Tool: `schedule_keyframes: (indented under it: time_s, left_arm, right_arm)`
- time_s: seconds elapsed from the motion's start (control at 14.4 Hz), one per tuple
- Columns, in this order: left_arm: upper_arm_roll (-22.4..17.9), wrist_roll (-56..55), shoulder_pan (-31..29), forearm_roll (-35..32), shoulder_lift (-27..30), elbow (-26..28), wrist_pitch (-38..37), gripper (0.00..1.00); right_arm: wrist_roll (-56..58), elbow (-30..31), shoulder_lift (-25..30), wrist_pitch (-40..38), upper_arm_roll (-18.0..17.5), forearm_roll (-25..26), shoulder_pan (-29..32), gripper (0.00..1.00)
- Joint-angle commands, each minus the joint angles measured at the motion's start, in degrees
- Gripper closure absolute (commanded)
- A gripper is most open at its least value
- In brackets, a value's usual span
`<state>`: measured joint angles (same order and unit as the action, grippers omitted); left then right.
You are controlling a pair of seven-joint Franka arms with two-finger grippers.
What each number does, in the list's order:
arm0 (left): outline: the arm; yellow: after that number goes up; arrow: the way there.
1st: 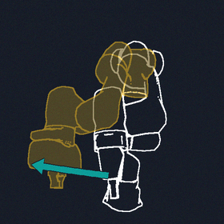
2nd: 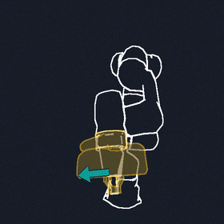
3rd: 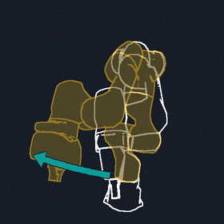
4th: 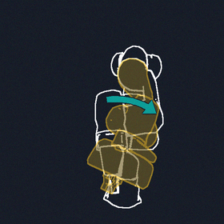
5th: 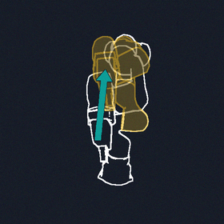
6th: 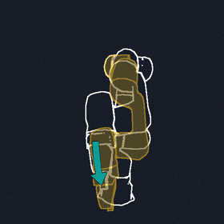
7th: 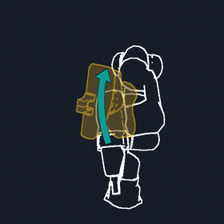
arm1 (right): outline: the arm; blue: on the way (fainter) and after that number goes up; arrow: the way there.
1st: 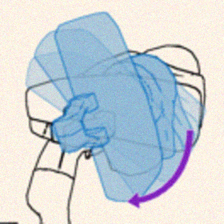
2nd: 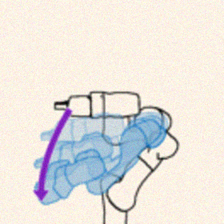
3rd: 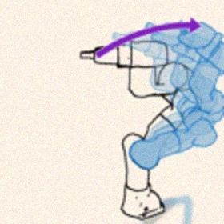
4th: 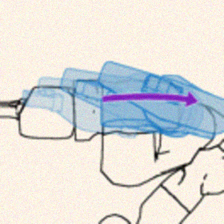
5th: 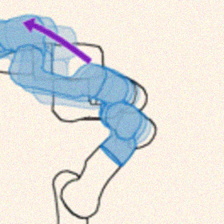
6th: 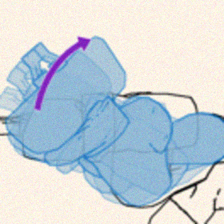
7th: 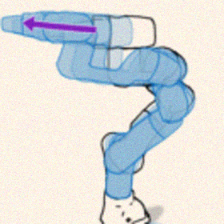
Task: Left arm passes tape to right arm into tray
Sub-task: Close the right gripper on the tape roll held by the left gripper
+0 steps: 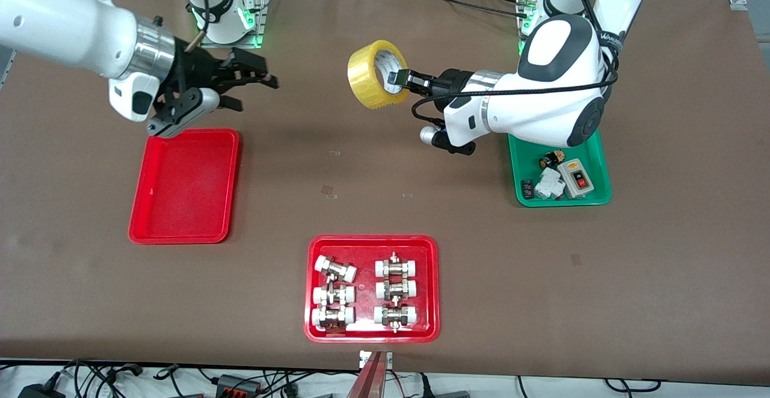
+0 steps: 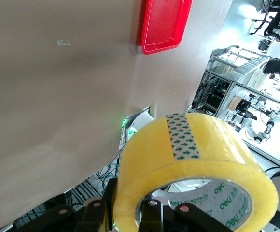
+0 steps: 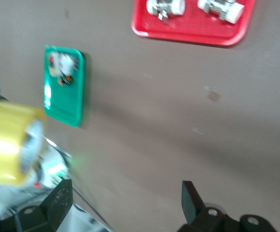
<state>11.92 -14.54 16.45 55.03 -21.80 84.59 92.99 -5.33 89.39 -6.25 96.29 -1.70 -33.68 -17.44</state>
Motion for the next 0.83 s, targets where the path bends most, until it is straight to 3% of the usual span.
schedule_keyframes:
  time_s: [0.0,0.35,0.77]
  left_arm:
    - [0.12,-0.84,-0.54,1.49,-0.70,-2.24,-0.88,1.00]
    - [0.03,-0.84,-0.72,1.49,-0.70,-2.24,-1.15,1.00]
    - [0.03,-0.93,-1.51,1.49,-0.70,-2.15,-1.59,1.00]
  right_arm:
    - [-10.54,-5.00,-3.32,2.75,-0.76,-4.02,-2.49,0.00]
    - [-23.13,-8.17,-6.66,11.54,-0.94,-4.38,-9.71,0.00]
    - [-26.75,-8.53,-8.34,12.52,-0.94,-7.37,-11.65,0.00]
